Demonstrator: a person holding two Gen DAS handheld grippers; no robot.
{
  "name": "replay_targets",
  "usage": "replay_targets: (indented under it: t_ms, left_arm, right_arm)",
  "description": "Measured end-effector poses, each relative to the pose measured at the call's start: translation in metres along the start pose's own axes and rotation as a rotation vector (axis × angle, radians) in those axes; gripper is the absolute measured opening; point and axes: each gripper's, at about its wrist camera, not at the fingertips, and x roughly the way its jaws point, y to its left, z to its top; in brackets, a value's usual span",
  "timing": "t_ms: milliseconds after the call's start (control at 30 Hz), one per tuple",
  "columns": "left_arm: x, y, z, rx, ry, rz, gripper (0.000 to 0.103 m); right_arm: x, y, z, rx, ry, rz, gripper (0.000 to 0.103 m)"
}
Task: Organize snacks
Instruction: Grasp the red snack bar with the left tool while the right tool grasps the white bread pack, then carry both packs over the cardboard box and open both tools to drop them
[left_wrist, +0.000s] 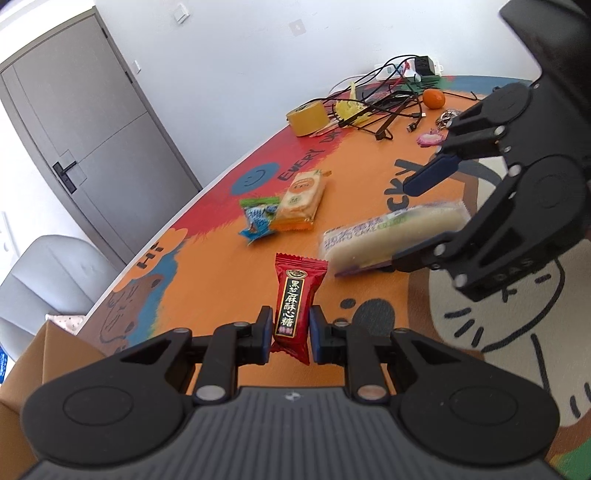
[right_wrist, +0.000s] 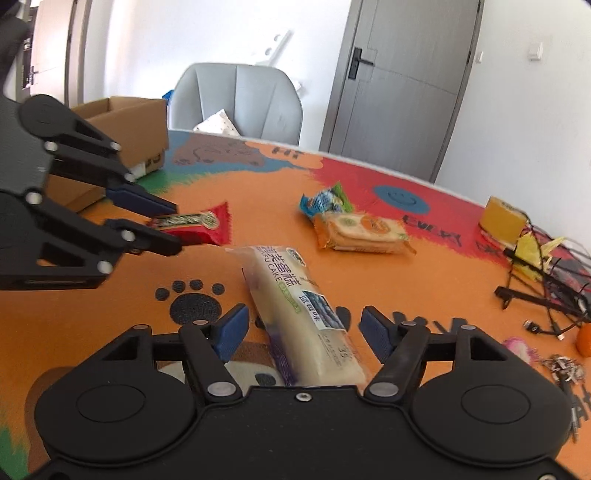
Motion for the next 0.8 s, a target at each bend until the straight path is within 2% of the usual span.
replay_targets:
  t_ms: [100,200,300,800]
  left_arm:
    - [-0.002,0.004,-0.004,-0.007,0.008,0.006,0.019]
    - [-0.002,0.007,-0.008,-0.011,0.013,0.017,0.019]
    - [-0.003,0.010,-0.010,-0.018,0.015,0.028,0.019]
    - [-0.037,0.023,-0.004,-0.019,-0.036,0.088,0.019]
  right_arm:
    - [0.011,-0.001,0.000,0.030,0.033,0.011,0.062]
    - [0.011,0.001,0.001,0.037,0.040,0.018,0.039]
    - [0.009,0.007,0.004,0.009,0.044,0.006,0.034]
    - [-0.019,0.022,0.030,-0.027,-0.054,-0.009,0.030]
